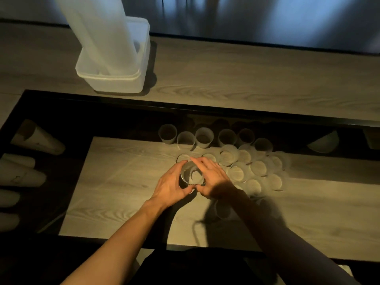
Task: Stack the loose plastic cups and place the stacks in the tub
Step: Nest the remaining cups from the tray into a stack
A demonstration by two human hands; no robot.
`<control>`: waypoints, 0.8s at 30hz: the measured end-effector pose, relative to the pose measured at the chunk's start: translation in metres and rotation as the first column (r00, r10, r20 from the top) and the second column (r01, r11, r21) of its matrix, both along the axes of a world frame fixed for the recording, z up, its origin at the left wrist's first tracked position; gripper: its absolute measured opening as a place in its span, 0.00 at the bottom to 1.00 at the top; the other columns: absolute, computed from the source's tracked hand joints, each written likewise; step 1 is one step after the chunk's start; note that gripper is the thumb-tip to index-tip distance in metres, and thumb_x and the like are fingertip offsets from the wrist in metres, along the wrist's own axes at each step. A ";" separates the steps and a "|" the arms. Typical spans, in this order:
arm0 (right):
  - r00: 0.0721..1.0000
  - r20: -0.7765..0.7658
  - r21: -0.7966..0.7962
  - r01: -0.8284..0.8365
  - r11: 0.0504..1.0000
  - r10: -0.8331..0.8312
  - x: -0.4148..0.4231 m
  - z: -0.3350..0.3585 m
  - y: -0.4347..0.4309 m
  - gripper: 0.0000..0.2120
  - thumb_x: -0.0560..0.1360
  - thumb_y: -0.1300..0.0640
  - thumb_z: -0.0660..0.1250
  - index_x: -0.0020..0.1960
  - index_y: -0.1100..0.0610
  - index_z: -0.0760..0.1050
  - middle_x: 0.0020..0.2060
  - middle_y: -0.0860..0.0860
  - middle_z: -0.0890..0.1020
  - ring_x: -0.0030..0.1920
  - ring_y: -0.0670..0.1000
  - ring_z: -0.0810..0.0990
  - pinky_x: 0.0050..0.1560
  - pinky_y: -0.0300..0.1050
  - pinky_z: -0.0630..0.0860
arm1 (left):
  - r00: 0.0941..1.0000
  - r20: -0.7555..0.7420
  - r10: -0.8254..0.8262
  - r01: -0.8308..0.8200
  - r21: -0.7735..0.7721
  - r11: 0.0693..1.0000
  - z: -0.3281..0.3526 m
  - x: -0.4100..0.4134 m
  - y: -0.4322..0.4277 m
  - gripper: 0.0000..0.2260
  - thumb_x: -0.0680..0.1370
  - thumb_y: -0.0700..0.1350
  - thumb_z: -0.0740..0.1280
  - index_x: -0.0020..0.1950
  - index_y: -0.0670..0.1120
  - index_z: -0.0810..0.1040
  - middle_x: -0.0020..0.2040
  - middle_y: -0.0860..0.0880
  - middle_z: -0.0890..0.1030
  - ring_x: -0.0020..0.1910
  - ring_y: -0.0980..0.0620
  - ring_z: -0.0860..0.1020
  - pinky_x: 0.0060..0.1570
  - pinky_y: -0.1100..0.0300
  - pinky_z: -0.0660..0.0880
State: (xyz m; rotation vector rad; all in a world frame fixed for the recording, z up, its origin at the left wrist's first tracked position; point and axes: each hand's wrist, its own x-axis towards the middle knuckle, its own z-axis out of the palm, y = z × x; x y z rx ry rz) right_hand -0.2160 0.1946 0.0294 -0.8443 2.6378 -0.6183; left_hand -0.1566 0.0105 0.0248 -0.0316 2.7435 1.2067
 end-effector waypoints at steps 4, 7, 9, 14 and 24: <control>0.998 0.052 -0.014 0.049 0.999 -0.048 -0.007 -0.003 0.020 0.45 0.71 0.48 0.75 0.81 0.48 0.54 0.69 0.50 0.68 0.68 0.51 0.68 0.70 0.50 0.68 | 0.999 0.022 -0.032 0.031 0.015 0.999 -0.002 -0.012 0.022 0.37 0.70 0.55 0.76 0.75 0.53 0.63 0.70 0.52 0.73 0.65 0.54 0.74 0.64 0.55 0.74; 0.993 0.101 0.007 0.059 0.998 -0.059 -0.008 -0.012 0.027 0.45 0.71 0.49 0.75 0.81 0.49 0.54 0.68 0.50 0.68 0.67 0.51 0.69 0.69 0.49 0.69 | 0.998 0.048 -0.044 0.044 0.019 0.999 -0.009 -0.013 0.031 0.36 0.70 0.57 0.75 0.74 0.55 0.63 0.70 0.53 0.73 0.66 0.55 0.73 0.64 0.58 0.72; 0.991 0.117 -0.008 0.062 0.998 -0.061 -0.008 -0.018 0.029 0.45 0.71 0.50 0.74 0.81 0.49 0.54 0.68 0.51 0.69 0.66 0.52 0.69 0.68 0.49 0.69 | 0.997 0.060 -0.043 0.041 0.028 0.999 -0.013 -0.013 0.034 0.35 0.71 0.57 0.74 0.74 0.56 0.62 0.70 0.54 0.72 0.67 0.55 0.73 0.65 0.57 0.72; 0.991 0.114 -0.072 0.081 0.994 -0.072 -0.011 -0.028 0.033 0.43 0.71 0.49 0.74 0.80 0.52 0.56 0.68 0.53 0.70 0.67 0.53 0.70 0.68 0.52 0.70 | 0.996 0.093 -0.018 0.015 0.030 0.999 -0.019 -0.016 0.036 0.39 0.72 0.56 0.76 0.78 0.56 0.60 0.74 0.53 0.71 0.71 0.54 0.71 0.69 0.51 0.71; 0.995 0.090 0.109 0.027 0.994 -0.037 -0.002 -0.055 0.029 0.47 0.69 0.43 0.74 0.81 0.49 0.54 0.74 0.52 0.62 0.68 0.54 0.72 0.67 0.51 0.72 | 0.979 0.202 -0.026 0.038 -0.054 0.998 -0.038 -0.006 0.038 0.44 0.70 0.54 0.78 0.79 0.54 0.56 0.76 0.52 0.66 0.73 0.51 0.68 0.70 0.51 0.70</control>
